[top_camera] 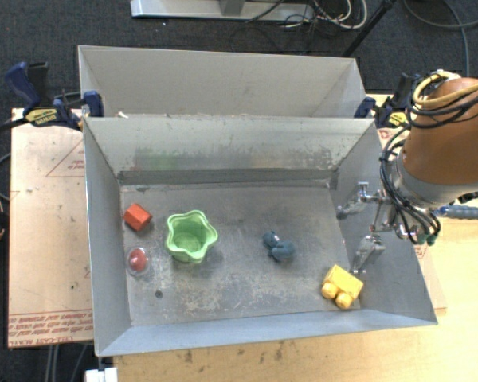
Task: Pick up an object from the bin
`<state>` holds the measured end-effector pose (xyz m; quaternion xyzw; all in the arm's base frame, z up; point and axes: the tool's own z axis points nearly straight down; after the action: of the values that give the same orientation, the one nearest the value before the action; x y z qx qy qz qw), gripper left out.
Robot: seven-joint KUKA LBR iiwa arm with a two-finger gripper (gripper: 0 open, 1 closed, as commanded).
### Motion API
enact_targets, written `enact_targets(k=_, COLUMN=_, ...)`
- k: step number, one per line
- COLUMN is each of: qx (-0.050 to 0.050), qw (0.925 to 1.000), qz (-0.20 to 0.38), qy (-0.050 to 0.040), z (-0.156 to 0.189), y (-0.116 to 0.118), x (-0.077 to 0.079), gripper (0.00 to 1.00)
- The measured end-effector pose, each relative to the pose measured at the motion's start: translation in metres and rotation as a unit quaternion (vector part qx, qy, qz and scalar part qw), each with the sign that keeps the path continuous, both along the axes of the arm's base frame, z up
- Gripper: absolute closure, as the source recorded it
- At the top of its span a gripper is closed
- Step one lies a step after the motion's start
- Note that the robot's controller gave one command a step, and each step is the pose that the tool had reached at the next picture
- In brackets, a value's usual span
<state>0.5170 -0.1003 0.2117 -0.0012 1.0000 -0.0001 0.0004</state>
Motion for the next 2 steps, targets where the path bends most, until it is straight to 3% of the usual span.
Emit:
enact_targets(k=1, qx=0.002, qw=0.9985, qz=0.055, qy=0.0021, z=-0.1318, y=0.0742, x=0.0165, gripper=0.0)
enact_targets(k=2, qx=0.001, qw=0.9986, qz=0.054, qy=0.0001, z=-0.1277, y=0.0716, x=0.0175, gripper=1.0)
